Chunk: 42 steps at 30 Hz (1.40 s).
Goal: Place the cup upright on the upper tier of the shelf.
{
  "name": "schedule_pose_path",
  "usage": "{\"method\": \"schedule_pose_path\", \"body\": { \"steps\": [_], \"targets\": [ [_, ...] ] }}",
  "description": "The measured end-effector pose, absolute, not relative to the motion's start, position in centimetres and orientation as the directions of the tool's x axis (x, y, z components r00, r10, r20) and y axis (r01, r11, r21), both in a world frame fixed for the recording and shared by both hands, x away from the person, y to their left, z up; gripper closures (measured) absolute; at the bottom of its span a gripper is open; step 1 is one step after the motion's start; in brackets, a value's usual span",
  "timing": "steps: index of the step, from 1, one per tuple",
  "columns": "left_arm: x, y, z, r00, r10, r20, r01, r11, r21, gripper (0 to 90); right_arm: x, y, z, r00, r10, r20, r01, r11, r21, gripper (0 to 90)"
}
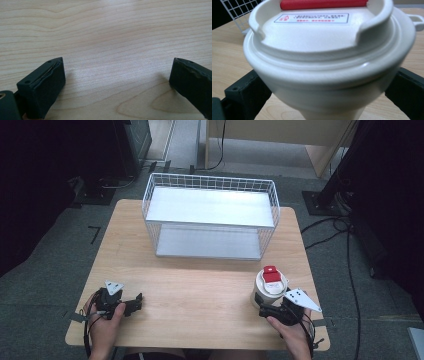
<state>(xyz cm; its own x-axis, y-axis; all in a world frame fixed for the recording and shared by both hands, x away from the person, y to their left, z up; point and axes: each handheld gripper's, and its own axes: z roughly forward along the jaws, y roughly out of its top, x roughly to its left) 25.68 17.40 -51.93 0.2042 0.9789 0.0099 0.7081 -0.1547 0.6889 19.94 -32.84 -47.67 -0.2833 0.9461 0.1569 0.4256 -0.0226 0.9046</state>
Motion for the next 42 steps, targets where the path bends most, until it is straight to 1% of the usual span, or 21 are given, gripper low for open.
{"method": "schedule_pose_path", "body": {
  "steps": [6,14,20,24,33,38,42],
  "targets": [
    [25.7,17.4,-51.9,0.203,0.979,0.010,0.709,-0.154,0.688,0.9,20.2,-32.1,-47.7,-0.257,0.952,0.167,0.382,-0.058,0.922,0.2],
    [25.7,17.4,-51.9,0.204,0.979,0.010,0.709,-0.155,0.688,0.8,20.3,-31.7,-47.8,-0.234,0.959,0.160,0.369,-0.065,0.927,1.3],
    [25.7,17.4,-51.9,0.204,0.979,0.011,0.709,-0.155,0.688,0.8,20.7,-31.1,-48.5,-0.210,0.969,0.128,0.380,-0.040,0.924,4.1],
    [25.7,17.4,-51.9,0.204,0.979,0.010,0.708,-0.154,0.689,0.8,20.6,-31.1,-48.6,-0.207,0.971,0.118,0.368,-0.035,0.929,6.2],
    [25.7,17.4,-51.9,0.204,0.979,0.010,0.708,-0.154,0.689,0.9,20.5,-30.9,-49.0,-0.191,0.975,0.117,0.346,-0.045,0.937,6.8],
    [25.7,17.4,-51.9,0.204,0.979,0.010,0.709,-0.155,0.688,0.8,20.3,-30.6,-49.0,-0.171,0.982,0.085,0.336,-0.023,0.942,8.2],
    [25.7,17.4,-51.9,0.204,0.979,0.010,0.709,-0.155,0.688,0.9,20.1,-30.3,-49.0,-0.152,0.986,0.063,0.327,-0.010,0.945,11.1]
  ]
}}
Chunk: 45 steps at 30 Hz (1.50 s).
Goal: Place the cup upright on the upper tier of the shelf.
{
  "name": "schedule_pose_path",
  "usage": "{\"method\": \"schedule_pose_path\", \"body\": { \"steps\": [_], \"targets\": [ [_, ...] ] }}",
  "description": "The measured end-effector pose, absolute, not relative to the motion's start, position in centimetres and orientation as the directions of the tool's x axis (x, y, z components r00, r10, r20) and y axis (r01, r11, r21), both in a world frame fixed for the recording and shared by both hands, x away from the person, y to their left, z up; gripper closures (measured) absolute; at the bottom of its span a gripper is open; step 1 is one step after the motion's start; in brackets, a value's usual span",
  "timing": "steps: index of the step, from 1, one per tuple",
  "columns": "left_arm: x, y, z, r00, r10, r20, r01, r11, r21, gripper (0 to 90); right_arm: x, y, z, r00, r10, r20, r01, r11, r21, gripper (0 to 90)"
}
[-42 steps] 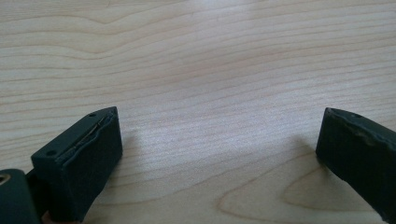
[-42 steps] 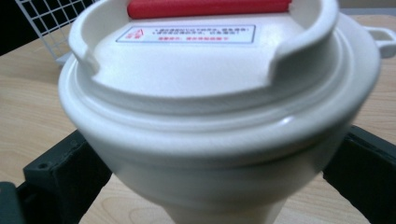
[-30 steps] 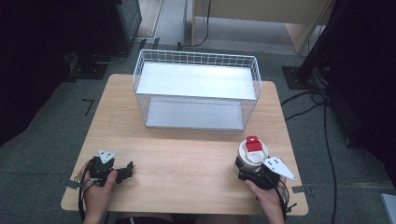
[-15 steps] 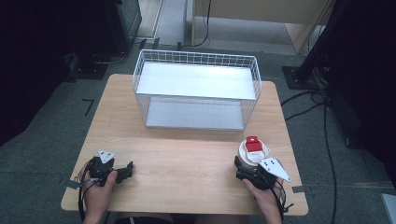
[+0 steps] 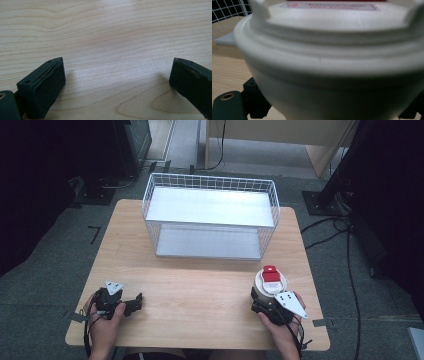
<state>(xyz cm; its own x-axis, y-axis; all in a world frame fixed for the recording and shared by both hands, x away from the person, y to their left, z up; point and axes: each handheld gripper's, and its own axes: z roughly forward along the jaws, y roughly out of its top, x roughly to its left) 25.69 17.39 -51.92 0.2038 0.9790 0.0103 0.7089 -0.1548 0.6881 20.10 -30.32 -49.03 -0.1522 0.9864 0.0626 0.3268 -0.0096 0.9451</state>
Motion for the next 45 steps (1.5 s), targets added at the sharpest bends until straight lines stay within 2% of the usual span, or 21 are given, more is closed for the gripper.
{"method": "schedule_pose_path", "body": {
  "steps": [12,24,45],
  "targets": [
    [25.7,17.4,-51.9,0.204,0.979,0.011,0.709,-0.156,0.688,0.9,19.6,-30.2,-48.3,-0.155,0.982,0.108,0.298,-0.058,0.953,11.9],
    [25.7,17.4,-51.9,0.204,0.979,0.010,0.709,-0.155,0.688,0.9,20.1,-29.3,-46.2,-0.170,0.979,0.109,0.245,-0.065,0.967,11.9],
    [25.7,17.4,-51.9,0.204,0.979,0.011,0.708,-0.155,0.689,0.9,23.6,-26.1,-40.3,-0.245,0.964,0.099,0.155,-0.062,0.986,11.9]
  ]
}}
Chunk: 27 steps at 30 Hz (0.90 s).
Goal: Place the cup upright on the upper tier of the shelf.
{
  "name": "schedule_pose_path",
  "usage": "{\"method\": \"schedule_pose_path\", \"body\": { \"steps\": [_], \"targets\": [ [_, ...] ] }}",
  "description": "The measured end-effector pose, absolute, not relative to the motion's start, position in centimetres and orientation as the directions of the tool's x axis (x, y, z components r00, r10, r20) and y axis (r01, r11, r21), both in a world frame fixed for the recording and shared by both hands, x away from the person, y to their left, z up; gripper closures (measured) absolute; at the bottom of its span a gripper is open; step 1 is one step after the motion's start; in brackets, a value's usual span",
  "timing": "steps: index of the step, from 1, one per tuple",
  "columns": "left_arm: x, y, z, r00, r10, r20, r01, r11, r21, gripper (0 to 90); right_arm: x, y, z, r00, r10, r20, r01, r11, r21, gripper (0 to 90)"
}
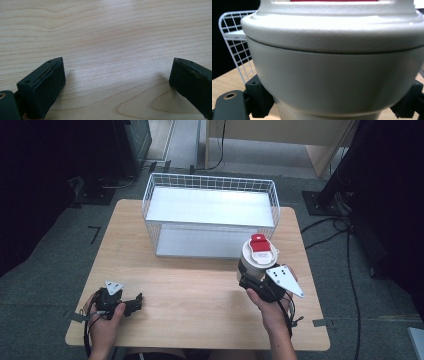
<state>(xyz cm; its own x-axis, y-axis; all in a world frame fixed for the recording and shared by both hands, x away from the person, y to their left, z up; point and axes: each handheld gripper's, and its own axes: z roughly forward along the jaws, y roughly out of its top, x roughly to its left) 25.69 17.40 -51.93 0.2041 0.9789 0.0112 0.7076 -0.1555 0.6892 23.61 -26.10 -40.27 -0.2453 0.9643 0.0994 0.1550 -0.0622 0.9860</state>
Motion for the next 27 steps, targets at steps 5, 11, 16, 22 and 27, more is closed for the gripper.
{"method": "schedule_pose_path", "body": {
  "steps": [5,11,16,22,27],
  "targets": [
    [25.7,17.4,-51.9,0.204,0.979,0.011,0.708,-0.156,0.689,0.9,24.6,-25.4,-38.8,-0.256,0.962,0.093,0.131,-0.061,0.990,11.9],
    [25.7,17.4,-51.9,0.204,0.979,0.009,0.709,-0.154,0.688,0.9,25.8,-24.6,-37.1,-0.269,0.959,0.091,0.101,-0.066,0.993,12.0],
    [25.7,17.4,-51.9,0.204,0.979,0.008,0.708,-0.153,0.689,0.9,26.8,-24.0,-35.6,-0.278,0.957,0.082,0.078,-0.062,0.995,11.9],
    [25.7,17.4,-51.9,0.204,0.979,0.008,0.708,-0.153,0.689,0.9,28.1,-23.2,-34.0,-0.291,0.954,0.067,0.056,-0.053,0.997,11.9],
    [25.7,17.4,-51.9,0.204,0.979,0.008,0.708,-0.153,0.689,0.9,29.3,-22.6,-33.0,-0.302,0.950,0.078,0.051,-0.065,0.997,12.0]
  ]
}}
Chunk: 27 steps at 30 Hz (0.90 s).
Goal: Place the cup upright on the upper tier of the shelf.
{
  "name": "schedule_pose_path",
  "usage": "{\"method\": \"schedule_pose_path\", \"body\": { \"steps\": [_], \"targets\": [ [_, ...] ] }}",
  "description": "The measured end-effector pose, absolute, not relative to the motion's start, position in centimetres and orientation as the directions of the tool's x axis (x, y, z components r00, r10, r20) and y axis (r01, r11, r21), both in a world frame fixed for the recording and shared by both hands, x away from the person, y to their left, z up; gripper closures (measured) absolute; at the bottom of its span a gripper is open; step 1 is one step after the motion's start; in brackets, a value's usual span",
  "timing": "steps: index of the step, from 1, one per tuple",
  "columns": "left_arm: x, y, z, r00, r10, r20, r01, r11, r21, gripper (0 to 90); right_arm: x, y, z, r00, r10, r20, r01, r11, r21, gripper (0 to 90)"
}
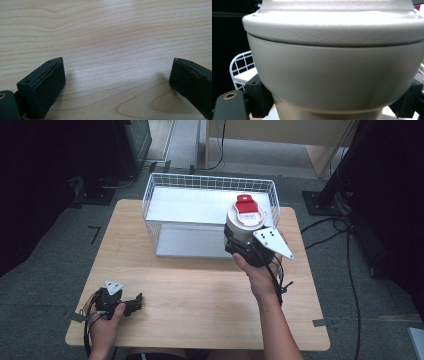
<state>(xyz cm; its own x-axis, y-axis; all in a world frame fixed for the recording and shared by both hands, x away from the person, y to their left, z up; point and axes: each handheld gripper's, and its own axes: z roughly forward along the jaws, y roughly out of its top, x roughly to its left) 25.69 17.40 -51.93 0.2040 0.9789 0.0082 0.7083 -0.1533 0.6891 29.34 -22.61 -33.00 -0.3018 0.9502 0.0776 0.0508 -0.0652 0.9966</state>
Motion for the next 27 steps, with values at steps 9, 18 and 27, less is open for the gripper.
{"method": "schedule_pose_path", "body": {
  "steps": [9,18,27],
  "targets": [
    [25.7,17.4,-51.9,0.204,0.979,0.008,0.708,-0.153,0.690,0.9,31.9,-22.2,-31.8,-0.293,0.952,0.094,0.048,-0.084,0.995,12.0],
    [25.7,17.4,-51.9,0.204,0.979,0.008,0.709,-0.153,0.689,0.9,34.3,-21.2,-30.3,-0.286,0.954,0.088,0.036,-0.081,0.996,11.9],
    [25.7,17.4,-51.9,0.205,0.979,0.009,0.709,-0.155,0.688,0.9,37.1,-20.0,-29.3,-0.274,0.959,0.065,0.038,-0.057,0.998,11.9]
  ]
}}
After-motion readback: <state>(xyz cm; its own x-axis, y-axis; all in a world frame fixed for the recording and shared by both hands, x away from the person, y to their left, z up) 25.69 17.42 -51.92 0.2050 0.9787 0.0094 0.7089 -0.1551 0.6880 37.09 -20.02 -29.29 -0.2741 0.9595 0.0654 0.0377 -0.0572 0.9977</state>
